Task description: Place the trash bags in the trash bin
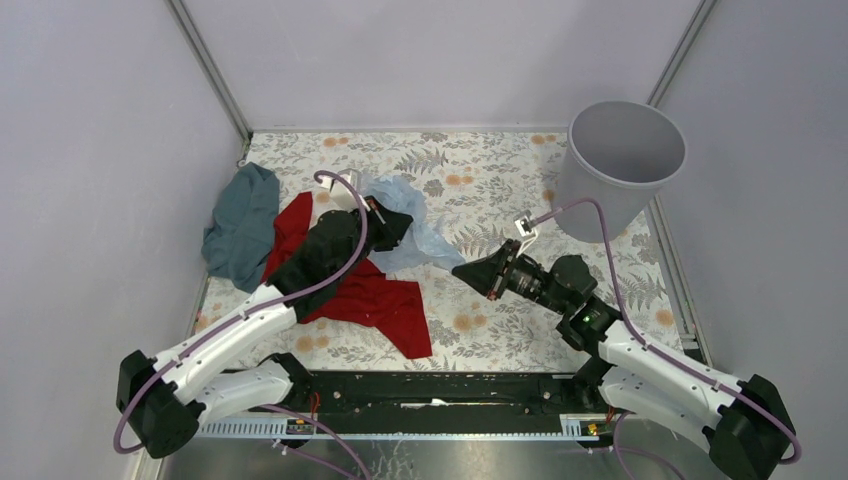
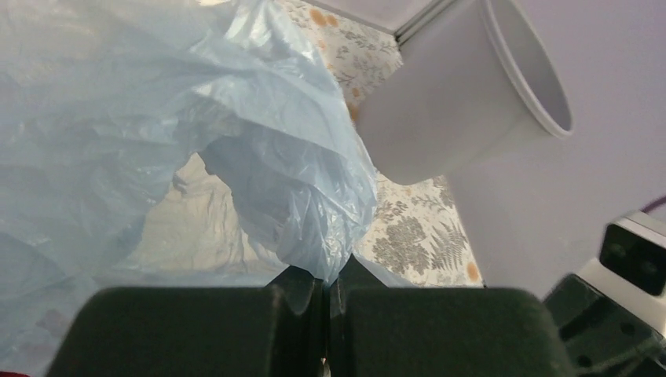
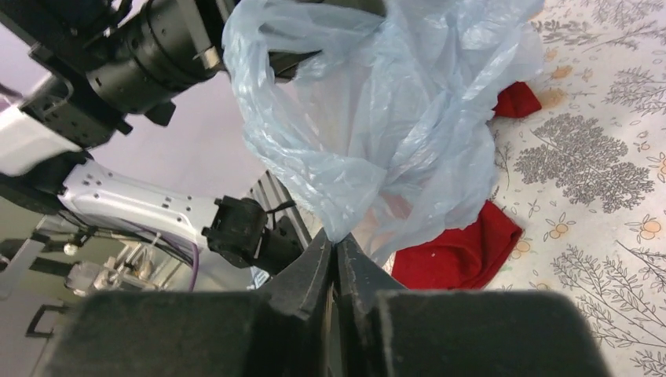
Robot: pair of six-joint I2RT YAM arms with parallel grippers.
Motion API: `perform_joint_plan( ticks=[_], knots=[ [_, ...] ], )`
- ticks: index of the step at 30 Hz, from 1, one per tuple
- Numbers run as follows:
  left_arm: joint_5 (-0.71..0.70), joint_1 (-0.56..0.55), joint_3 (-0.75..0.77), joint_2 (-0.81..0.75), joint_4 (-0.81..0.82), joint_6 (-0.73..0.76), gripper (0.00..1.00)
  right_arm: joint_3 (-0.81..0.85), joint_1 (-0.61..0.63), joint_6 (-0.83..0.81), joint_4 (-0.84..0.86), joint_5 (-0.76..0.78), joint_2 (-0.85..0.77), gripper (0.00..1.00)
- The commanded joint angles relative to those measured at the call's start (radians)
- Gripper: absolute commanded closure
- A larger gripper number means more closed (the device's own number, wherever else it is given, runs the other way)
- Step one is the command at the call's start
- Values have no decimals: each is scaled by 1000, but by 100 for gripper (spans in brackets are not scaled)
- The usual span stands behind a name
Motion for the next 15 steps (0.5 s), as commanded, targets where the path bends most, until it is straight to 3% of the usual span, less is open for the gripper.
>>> perform_joint_plan(
  ticks=[1, 3, 5, 8, 11, 15],
  knots=[
    [-66, 5, 58, 51, 40, -12, 100, 26, 23, 12, -38, -86, 32, 78],
    [-48, 6, 59, 58, 37, -6, 100, 83, 23, -115, -187, -204, 52, 57],
    [-17, 6, 62, 69, 27, 16, 100, 160, 24, -283, -437, -228, 60, 41],
    [14, 6, 84, 99, -25, 50, 100, 270, 24, -431, -737, -45, 27, 25],
    [31, 6, 92, 114, -67, 53, 100, 320, 24, -473, -801, 82, -28, 2],
    [80, 6, 82, 120, -48, 49, 100, 427, 24, -513, -856, 124, 59, 0]
  ],
)
